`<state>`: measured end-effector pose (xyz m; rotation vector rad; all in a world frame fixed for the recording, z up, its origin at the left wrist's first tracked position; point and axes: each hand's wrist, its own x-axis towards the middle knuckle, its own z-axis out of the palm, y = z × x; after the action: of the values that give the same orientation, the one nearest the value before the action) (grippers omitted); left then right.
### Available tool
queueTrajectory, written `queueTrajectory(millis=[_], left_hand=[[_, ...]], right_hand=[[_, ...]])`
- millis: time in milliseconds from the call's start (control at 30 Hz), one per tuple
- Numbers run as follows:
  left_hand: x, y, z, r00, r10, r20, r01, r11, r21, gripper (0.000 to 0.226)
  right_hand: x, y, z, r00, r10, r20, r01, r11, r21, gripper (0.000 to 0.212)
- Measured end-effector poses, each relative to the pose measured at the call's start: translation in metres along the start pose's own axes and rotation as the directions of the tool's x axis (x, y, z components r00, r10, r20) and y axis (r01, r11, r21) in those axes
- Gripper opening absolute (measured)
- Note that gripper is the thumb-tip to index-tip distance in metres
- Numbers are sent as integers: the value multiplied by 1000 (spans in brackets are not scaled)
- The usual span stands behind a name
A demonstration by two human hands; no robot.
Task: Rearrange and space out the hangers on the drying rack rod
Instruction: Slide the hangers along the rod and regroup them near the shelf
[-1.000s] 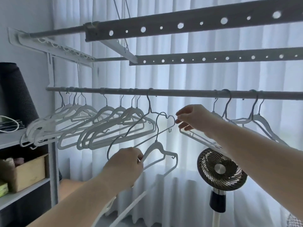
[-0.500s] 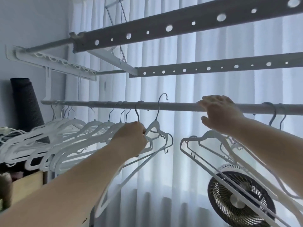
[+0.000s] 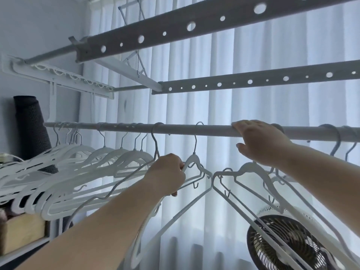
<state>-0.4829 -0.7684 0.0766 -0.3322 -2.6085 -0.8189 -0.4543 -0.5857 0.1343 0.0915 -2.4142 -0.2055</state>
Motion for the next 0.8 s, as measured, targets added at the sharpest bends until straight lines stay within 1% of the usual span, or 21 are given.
queueTrajectory(millis=[100,300,467,567,600,733,800], left_hand=[[1,-1,3,1000,-4,0,4,1000,-12,25],[-3,-7,6,997,27,72,-24,998,-51,23],[-5,-8,6,996,47,81,-42,997,-66,27],[-7,-9,3,992,77,96,-72,996,-59,25],[-8,-10,1,992,83,98,-77,995,-71,27],[-10,-12,-3,992,114,61,-107,988,-112,46],[-11,-13,-3,991,128,29,-123,983,-137,47]], right_hand=[[0,-2,1,1000,-1,-5,1,1000,-6,42],[1,-13,-1,1000,14,-8,-14,999,-35,42],[2,-18,-1,1000,3,-9,-3,999,-54,43],[1,-18,0,1000,8,-15,-9,998,-58,45],[1,-18,0,1000,8,-14,-8,998,-56,45],[2,-21,-1,1000,-3,-5,3,999,-39,47],[1,-21,-1,1000,-2,-1,2,999,-36,47]])
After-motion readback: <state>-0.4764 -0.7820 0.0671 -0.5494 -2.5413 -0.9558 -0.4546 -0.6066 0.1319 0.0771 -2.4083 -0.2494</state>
